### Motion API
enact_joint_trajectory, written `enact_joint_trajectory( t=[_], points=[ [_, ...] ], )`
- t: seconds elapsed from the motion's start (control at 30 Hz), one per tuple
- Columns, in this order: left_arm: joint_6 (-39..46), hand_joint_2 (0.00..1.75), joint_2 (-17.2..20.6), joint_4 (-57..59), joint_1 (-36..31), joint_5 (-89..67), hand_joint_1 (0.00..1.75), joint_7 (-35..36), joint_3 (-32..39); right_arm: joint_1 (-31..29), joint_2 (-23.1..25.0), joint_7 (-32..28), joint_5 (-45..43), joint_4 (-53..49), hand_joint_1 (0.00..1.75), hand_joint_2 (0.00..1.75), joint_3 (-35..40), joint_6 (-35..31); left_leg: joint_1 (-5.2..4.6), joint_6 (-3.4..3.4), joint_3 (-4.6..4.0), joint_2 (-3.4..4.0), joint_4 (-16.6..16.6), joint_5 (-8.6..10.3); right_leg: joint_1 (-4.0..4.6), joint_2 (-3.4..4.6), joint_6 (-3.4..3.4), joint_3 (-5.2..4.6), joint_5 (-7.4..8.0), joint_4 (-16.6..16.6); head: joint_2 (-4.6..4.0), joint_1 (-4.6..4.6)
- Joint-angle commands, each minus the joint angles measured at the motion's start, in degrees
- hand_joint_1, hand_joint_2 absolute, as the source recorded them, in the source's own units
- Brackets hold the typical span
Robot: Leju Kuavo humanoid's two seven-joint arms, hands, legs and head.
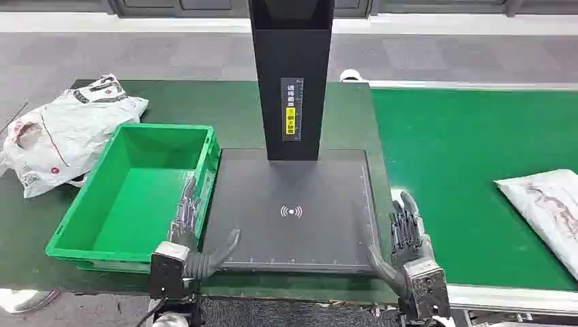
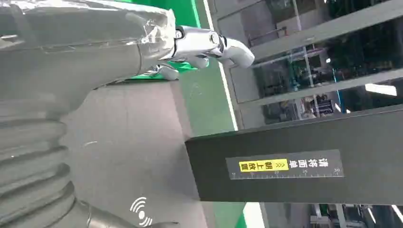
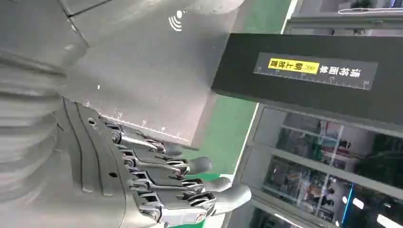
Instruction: Moved the parcel from conveyor to table for the left to box.
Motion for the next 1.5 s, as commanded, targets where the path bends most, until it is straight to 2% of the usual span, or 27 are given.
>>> enact_joint_trajectory(
  t=[0.03,0.23,0.27,0.33,0.5,0.53,0.6,0.7,0.83,0.9,1.0,1.07,1.2,1.27,1.4,1.5],
  points=[
    [-0.63,1.75,0.1,1.08,-0.87,0.02,0.0,0.29,1.79,-1.07,1.4,-0.02,0.06,0.66,0.0,1.75,-3.94,0.75,0.03,0.01,0.14,-0.04,-0.19,0.06,0.04,-0.02,-0.03,0.17,0.06,-0.23,0.0,0.0],
    [-1.38,1.75,-0.26,0.59,-0.51,-0.07,0.0,0.35,2.05,-1.06,1.83,-0.12,0.62,0.72,0.0,1.75,-4.54,1.61,0.02,0.0,0.06,-0.01,-0.07,0.02,0.03,0.0,-0.02,0.08,0.03,-0.1,0.0,0.0],
    [-2.04,1.75,-0.2,0.68,-0.58,-0.14,0.0,0.31,1.85,-1.42,1.01,-0.32,3.0,0.79,0.0,1.75,-4.34,0.98,0.01,0.0,0.08,-0.02,-0.12,0.04,0.01,-0.01,-0.02,0.1,0.03,-0.13,0.0,0.0],
    [-2.36,1.75,-0.43,0.88,-0.72,-0.31,0.0,0.2,1.93,-2.49,0.46,-0.12,3.47,1.46,0.0,1.75,-7.0,2.01,-0.01,0.01,0.06,-0.02,-0.09,0.03,0.0,-0.02,-0.01,0.08,0.03,-0.09,0.0,0.0],
    [-2.37,1.75,-0.46,0.9,-0.7,-0.37,0.0,0.16,1.94,-2.72,0.46,-0.32,3.43,1.62,0.0,1.75,-7.82,2.76,0.02,0.02,0.08,-0.02,-0.1,0.03,0.02,-0.01,-0.01,0.11,0.04,-0.13,0.0,0.0],
    [-2.4,1.75,-0.44,0.76,-0.57,-0.51,0.0,0.12,1.95,-2.73,0.38,0.71,7.26,1.58,0.0,1.75,-8.22,0.44,-0.01,0.02,0.05,-0.03,-0.07,0.03,-0.01,-0.03,0.0,0.08,0.02,-0.07,0.0,0.0],
    [-2.83,1.75,-0.25,0.51,-0.25,-0.35,0.0,-0.05,1.8,-4.35,-0.81,2.09,7.95,3.03,0.0,1.75,-11.71,0.04,0.0,0.01,0.09,0.01,-0.11,0.03,0.0,0.01,-0.01,0.11,0.04,-0.13,0.0,0.0],
    [-3.66,1.75,0.37,1.84,-0.58,0.11,0.0,-0.34,0.78,-10.19,-4.51,5.43,7.41,9.89,0.0,1.75,-20.68,2.53,0.02,0.04,0.1,-0.03,-0.11,0.04,0.02,-0.01,0.01,0.15,0.07,-0.18,0.0,0.0],
    [-5.23,1.75,0.92,4.64,-3.0,0.89,0.0,-0.66,-0.53,-18.93,-10.57,10.87,14.35,24.15,0.0,1.75,-29.31,4.46,0.01,0.1,0.18,0.02,-0.22,0.13,0.01,0.02,0.07,0.27,0.2,-0.36,0.0,0.0],
    [-5.6,1.75,1.08,5.23,-3.79,1.23,0.0,-0.68,-0.56,-21.07,-13.03,9.76,14.32,29.32,0.0,1.75,-31.83,6.13,-0.02,0.11,0.15,-0.07,-0.13,0.1,-0.1,-0.06,0.1,0.21,0.16,-0.24,0.0,0.0],
    [-5.7,1.75,1.12,5.1,-3.76,1.32,0.0,-0.68,-0.52,-20.92,-12.74,9.24,14.43,29.35,0.0,1.75,-32.22,6.24,-0.12,0.21,0.08,-0.1,-0.05,0.16,-0.22,-0.1,0.21,0.15,0.19,-0.16,0.0,0.0],
    [-5.87,1.75,1.33,4.99,-3.71,1.38,0.0,-0.68,-0.53,-21.13,-13.83,11.83,16.84,30.45,0.0,1.75,-31.95,5.65,-0.16,0.26,0.05,-0.07,-0.04,0.17,-0.26,-0.08,0.23,0.13,0.2,-0.14,0.0,0.0],
    [-6.16,1.75,1.71,6.07,-4.58,2.09,0.0,-0.8,0.13,-30.96,-23.42,13.28,20.31,49.5,0.0,1.75,-30.54,4.8,-0.14,0.26,0.11,0.04,-0.1,0.18,-0.23,0.07,0.22,0.14,0.3,-0.26,0.0,-0.02],
    [-6.25,1.75,1.91,6.44,-4.77,2.44,0.0,-1.04,0.44,-35.28,-26.15,12.6,22.13,56.79,0.0,1.75,-28.54,5.33,-0.18,0.29,0.04,0.04,-0.02,0.15,-0.28,0.06,0.25,0.07,0.25,-0.14,0.0,0.0],
    [-6.24,1.75,2.04,6.6,-4.86,2.54,0.0,-1.2,0.65,-37.12,-26.64,12.23,22.86,59.19,0.0,1.75,-27.73,5.17,-0.14,0.29,-0.01,0.18,-0.04,0.16,-0.25,0.19,0.25,0.07,0.34,-0.2,0.0,0.0],
    [-6.24,1.75,2.0,6.57,-4.84,2.54,0.0,-1.2,0.62,-36.98,-26.43,12.14,22.93,59.24,0.0,1.75,-27.67,4.88,-0.16,0.3,-0.03,-0.04,-0.03,0.22,-0.27,-0.02,0.29,0.07,0.33,-0.18,0.0,0.0]
  ],
)
